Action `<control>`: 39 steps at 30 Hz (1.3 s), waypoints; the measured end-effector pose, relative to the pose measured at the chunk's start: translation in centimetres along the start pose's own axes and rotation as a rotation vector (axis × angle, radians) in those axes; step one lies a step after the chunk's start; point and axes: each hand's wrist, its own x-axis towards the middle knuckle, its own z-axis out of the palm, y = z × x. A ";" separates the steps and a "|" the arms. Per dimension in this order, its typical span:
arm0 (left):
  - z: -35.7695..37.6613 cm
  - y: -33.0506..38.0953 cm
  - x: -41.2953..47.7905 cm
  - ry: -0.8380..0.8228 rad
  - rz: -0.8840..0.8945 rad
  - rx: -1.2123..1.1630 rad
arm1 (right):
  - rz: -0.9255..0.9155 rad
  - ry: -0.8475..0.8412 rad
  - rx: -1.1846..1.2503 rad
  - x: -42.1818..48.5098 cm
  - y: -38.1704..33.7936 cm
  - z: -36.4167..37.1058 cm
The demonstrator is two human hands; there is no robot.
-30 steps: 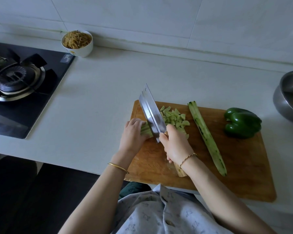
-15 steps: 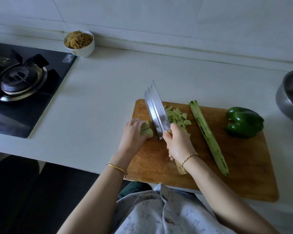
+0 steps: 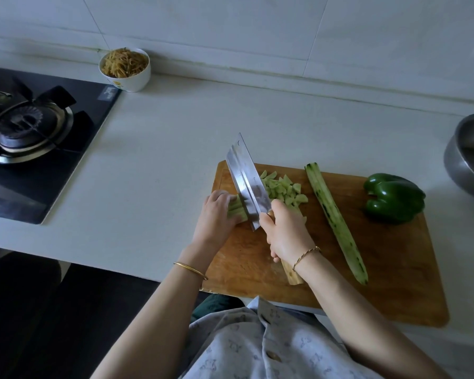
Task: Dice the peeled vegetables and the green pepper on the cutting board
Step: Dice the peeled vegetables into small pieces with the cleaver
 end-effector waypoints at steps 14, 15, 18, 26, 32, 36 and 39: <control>0.0 0.1 -0.1 0.020 -0.002 -0.019 | 0.032 0.008 -0.059 0.4 0.1 1.3; -0.1 0.1 0.0 0.007 -0.007 -0.019 | 0.048 0.014 -0.003 0.4 0.4 1.2; -0.4 0.1 0.0 -0.001 -0.020 0.021 | 0.052 0.017 0.067 0.3 0.9 0.7; -0.2 0.3 -0.1 0.026 -0.063 0.025 | -0.010 0.013 0.059 -0.1 0.5 0.1; -0.4 0.6 -0.2 0.037 -0.041 0.014 | -0.015 -0.024 -0.006 -0.2 0.1 0.2; -0.6 0.8 -0.3 0.050 -0.025 0.022 | 0.001 -0.039 -0.063 0.1 -0.6 0.2; -0.4 0.7 -0.4 0.066 -0.029 0.011 | -0.002 -0.035 -0.111 0.3 -1.0 0.9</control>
